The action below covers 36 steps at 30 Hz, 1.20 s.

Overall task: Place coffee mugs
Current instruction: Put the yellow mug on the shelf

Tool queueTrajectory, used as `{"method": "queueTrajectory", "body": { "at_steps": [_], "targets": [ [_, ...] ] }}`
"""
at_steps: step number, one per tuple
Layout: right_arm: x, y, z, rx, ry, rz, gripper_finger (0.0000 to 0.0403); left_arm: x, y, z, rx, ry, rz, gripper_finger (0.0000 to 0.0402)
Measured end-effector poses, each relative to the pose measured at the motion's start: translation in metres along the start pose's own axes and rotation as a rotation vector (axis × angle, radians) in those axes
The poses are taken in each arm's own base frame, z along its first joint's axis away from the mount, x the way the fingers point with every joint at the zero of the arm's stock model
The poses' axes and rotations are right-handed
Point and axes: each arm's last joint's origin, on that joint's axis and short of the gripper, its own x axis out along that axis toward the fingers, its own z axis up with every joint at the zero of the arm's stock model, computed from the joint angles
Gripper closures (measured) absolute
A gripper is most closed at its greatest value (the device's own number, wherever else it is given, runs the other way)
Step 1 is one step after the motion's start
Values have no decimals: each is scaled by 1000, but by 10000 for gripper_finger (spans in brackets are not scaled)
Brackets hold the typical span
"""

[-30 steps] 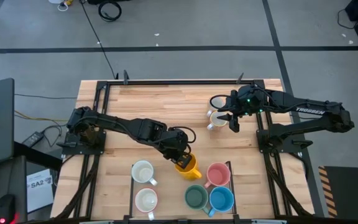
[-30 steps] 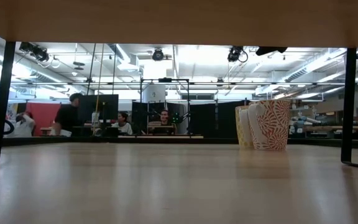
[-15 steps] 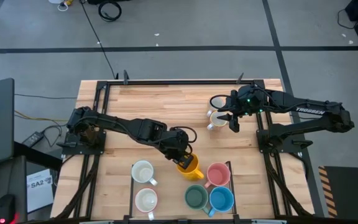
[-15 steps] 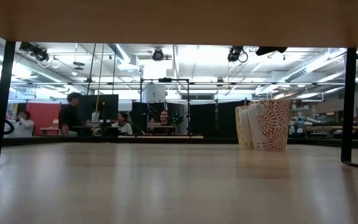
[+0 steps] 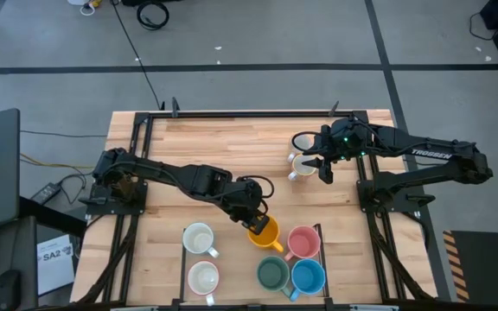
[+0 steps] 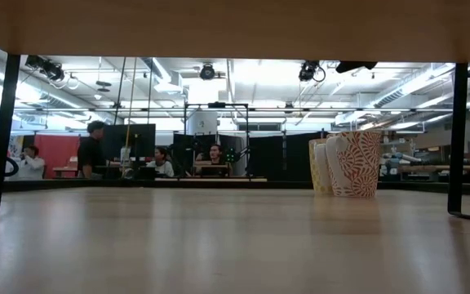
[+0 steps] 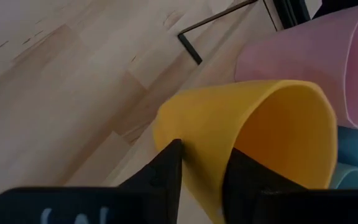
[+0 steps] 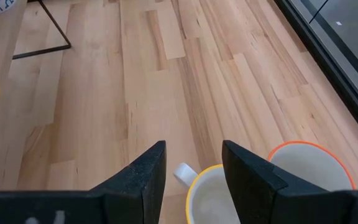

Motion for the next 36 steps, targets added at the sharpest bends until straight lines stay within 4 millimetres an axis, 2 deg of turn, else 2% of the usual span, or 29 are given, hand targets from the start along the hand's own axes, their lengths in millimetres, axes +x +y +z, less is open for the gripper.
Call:
{"method": "queueTrajectory", "body": {
  "at_steps": [12, 36],
  "targets": [
    [0, 0, 0, 0, 0, 0, 241, 0, -9, -4, 14, -15, -64, 279],
    [0, 0, 0, 1, 0, 0, 240, -3, -10, -3, 18, -11, -87, 278]
  ]
}}
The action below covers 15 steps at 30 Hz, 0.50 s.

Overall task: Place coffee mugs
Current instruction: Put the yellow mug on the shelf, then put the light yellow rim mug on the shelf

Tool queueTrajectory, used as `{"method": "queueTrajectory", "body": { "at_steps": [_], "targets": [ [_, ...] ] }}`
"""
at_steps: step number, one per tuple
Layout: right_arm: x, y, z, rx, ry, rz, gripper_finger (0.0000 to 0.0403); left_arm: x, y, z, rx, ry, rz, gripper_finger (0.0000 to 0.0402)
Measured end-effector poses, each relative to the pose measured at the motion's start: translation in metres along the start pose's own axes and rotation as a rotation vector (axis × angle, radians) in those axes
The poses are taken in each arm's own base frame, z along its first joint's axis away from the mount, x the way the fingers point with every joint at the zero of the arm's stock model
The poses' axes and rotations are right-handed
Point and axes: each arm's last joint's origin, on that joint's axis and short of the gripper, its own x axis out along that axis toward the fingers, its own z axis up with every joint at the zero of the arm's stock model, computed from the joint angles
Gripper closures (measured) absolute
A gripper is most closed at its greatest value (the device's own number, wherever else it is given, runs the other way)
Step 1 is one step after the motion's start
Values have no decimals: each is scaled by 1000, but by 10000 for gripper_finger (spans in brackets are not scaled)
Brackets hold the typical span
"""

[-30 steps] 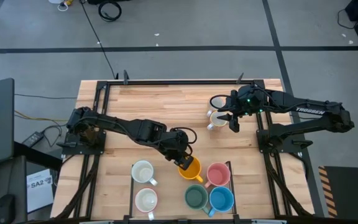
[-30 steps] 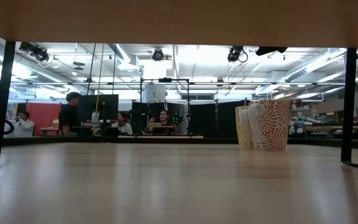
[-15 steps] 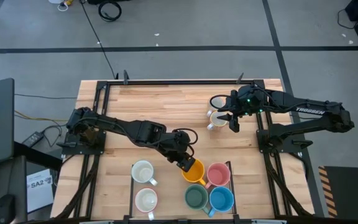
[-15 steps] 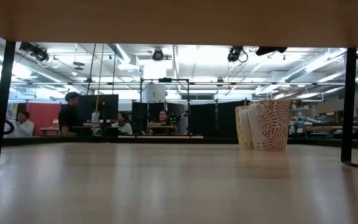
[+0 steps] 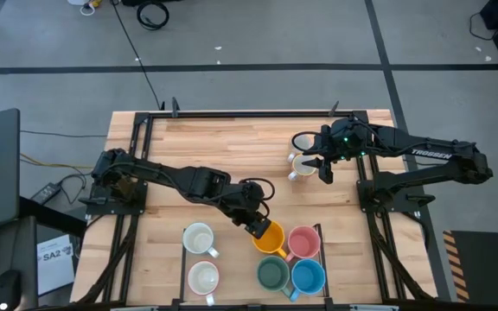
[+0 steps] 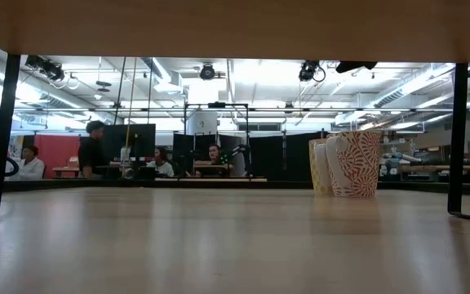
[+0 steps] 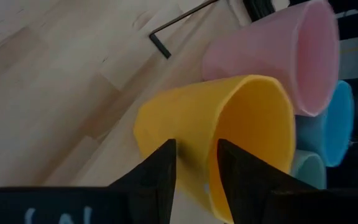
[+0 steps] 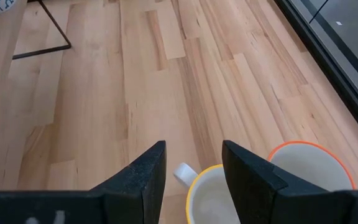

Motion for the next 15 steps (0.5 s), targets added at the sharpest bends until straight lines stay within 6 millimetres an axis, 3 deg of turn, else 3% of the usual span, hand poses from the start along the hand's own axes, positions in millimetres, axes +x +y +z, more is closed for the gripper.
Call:
{"method": "queueTrajectory", "body": {
  "at_steps": [15],
  "targets": [
    [0, 0, -1, 2, 8, 0, 241, -43, -3, 9, 49, -64, -79, 278]
  ]
}}
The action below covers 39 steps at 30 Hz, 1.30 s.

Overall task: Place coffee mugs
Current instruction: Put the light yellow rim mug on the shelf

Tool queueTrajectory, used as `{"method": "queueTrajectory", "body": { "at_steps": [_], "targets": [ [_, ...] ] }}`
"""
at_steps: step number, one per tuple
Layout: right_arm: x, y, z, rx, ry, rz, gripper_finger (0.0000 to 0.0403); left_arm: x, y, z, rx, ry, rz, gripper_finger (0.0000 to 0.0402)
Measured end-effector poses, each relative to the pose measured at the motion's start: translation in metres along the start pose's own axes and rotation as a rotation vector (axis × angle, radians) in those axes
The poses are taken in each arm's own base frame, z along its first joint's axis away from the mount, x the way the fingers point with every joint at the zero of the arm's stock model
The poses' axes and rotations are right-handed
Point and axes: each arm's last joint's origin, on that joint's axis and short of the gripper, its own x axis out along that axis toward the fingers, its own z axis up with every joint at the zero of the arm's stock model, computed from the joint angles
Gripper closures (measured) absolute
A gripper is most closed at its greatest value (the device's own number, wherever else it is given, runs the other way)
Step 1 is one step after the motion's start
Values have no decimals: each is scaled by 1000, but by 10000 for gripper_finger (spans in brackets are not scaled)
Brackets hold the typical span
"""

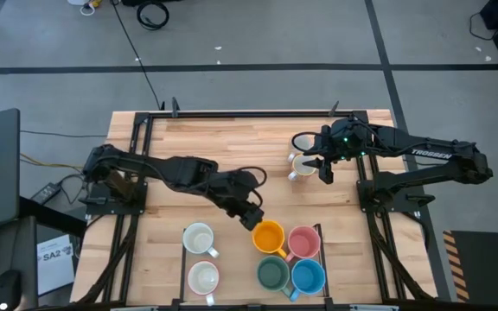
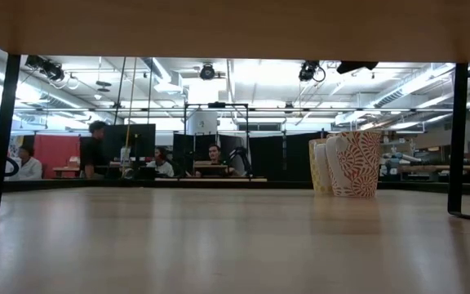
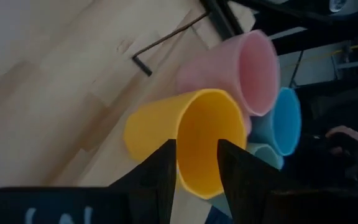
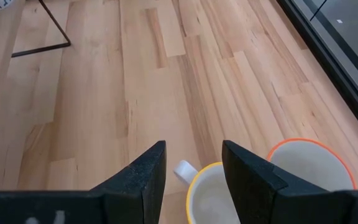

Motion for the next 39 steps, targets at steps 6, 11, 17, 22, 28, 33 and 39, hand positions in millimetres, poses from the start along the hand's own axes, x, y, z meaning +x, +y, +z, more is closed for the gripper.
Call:
{"method": "queueTrajectory", "body": {
  "at_steps": [6, 11, 17, 22, 28, 33, 39],
  "targets": [
    [0, 0, 0, 0, 0, 0, 240, -34, 3, 10, 90, -49, -24, 278],
    [0, 0, 0, 3, 5, 0, 240, -68, 13, 16, 225, -70, 10, 278],
    [0, 0, -1, 4, 8, 0, 241, -117, 39, 15, 403, -87, 205, 278],
    [0, 0, -1, 3, 7, 0, 240, -156, 65, 11, 481, -108, 418, 278],
    [0, 0, 0, 3, 6, 0, 240, -169, 108, -2, 478, -71, 500, 278],
    [0, 0, 0, 2, 4, -2, 241, -162, 147, -23, 513, -70, 490, 278],
    [0, -2, 4, -4, -46, -60, 240, -149, 186, -43, 561, -96, 444, 278]
  ]
}}
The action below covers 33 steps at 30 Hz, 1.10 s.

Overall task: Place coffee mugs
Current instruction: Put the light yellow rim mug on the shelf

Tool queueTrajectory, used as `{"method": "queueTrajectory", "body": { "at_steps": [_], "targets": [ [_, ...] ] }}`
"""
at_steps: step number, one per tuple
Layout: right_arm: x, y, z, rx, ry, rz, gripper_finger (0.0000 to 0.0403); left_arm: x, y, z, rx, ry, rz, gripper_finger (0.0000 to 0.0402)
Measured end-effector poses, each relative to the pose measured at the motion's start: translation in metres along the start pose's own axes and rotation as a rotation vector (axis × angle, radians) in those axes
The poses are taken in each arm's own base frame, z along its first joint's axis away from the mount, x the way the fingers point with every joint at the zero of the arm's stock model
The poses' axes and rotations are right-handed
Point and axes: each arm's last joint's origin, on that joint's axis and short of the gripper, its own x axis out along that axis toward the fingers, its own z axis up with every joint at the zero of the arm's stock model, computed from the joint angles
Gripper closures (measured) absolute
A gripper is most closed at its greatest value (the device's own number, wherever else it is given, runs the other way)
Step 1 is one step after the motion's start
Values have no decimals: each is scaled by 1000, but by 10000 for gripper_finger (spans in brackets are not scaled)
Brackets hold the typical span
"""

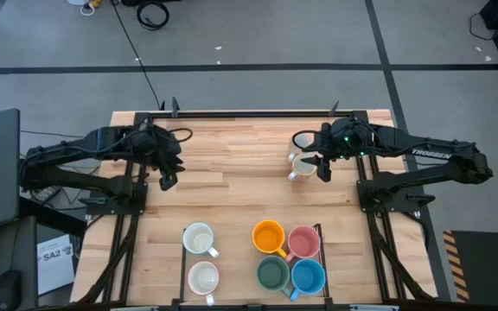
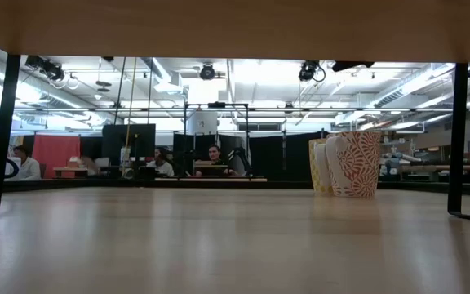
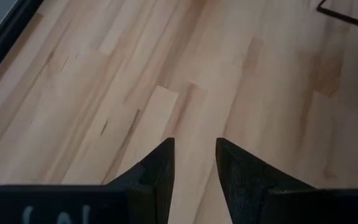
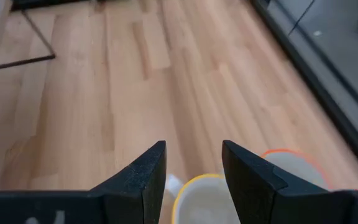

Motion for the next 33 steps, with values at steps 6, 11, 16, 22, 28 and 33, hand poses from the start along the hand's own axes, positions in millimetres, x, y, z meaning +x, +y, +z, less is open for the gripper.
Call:
{"method": "queueTrajectory", "body": {
  "at_steps": [6, 11, 16, 22, 28, 33],
  "targets": [
    [0, -2, 9, -1, -88, -59, 240, 24, 9, -22, 22, -98, 5, 278],
    [-1, -3, 15, 5, -152, -98, 241, 43, 13, -30, 8, -148, 11, 278],
    [-2, -7, 15, 67, -163, -198, 240, 55, 16, -32, -1, -213, 9, 278],
    [-4, -27, 14, 158, -161, -324, 240, 56, 15, -26, 7, -293, 0, 278],
    [11, -58, 9, 236, -93, -350, 241, 55, 14, -23, 6, -328, -3, 278],
    [30, -83, 5, 273, -41, -375, 240, 55, 14, -23, 6, -327, -3, 278]
  ]
}}
